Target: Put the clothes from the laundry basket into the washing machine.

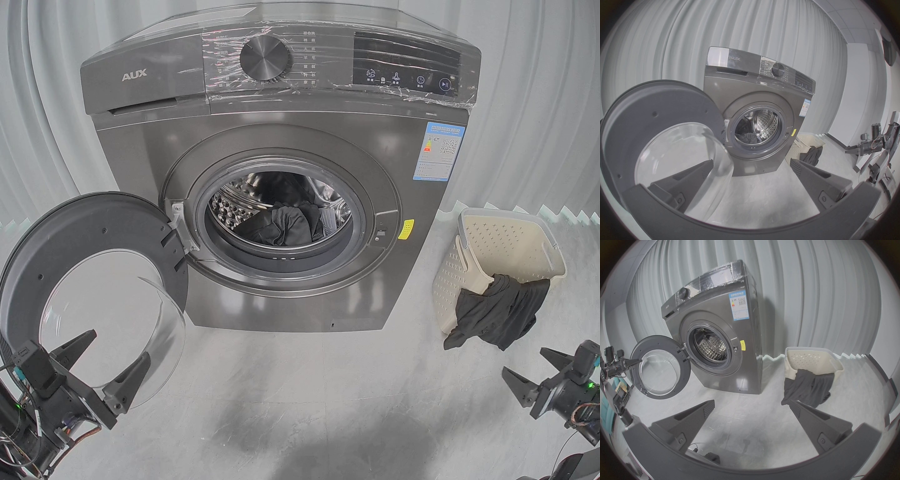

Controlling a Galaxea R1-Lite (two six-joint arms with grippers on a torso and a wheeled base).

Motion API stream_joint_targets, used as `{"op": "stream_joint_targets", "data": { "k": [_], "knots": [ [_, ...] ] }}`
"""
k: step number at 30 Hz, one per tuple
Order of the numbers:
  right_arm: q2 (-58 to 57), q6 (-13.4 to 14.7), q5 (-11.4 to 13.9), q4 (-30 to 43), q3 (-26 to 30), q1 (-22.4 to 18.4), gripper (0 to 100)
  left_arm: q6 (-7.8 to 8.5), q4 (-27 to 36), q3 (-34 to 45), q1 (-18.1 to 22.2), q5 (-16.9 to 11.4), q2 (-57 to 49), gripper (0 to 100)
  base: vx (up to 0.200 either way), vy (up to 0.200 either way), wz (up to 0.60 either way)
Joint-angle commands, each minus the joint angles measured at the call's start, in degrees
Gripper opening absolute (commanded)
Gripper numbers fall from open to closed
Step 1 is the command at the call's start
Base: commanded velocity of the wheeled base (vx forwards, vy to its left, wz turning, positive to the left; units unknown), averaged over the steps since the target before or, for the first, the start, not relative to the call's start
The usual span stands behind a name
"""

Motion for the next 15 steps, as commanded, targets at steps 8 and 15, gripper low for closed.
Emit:
{"op": "stream_joint_targets", "data": {
  "k": [8,15],
  "knots": [
    [-41.02,-5.87,2.36,24.76,0.99,-13.27,100,1.92,25.18,1.69,6.46,-0.17,-27.86,100,0.0,0.0,0.0],
    [-50.16,-7.36,2.89,33.02,0.99,-17.4,100,4.47,37.31,1.78,16.48,-1.75,-41.66,100,0.0,0.0,0.0]
  ]
}}
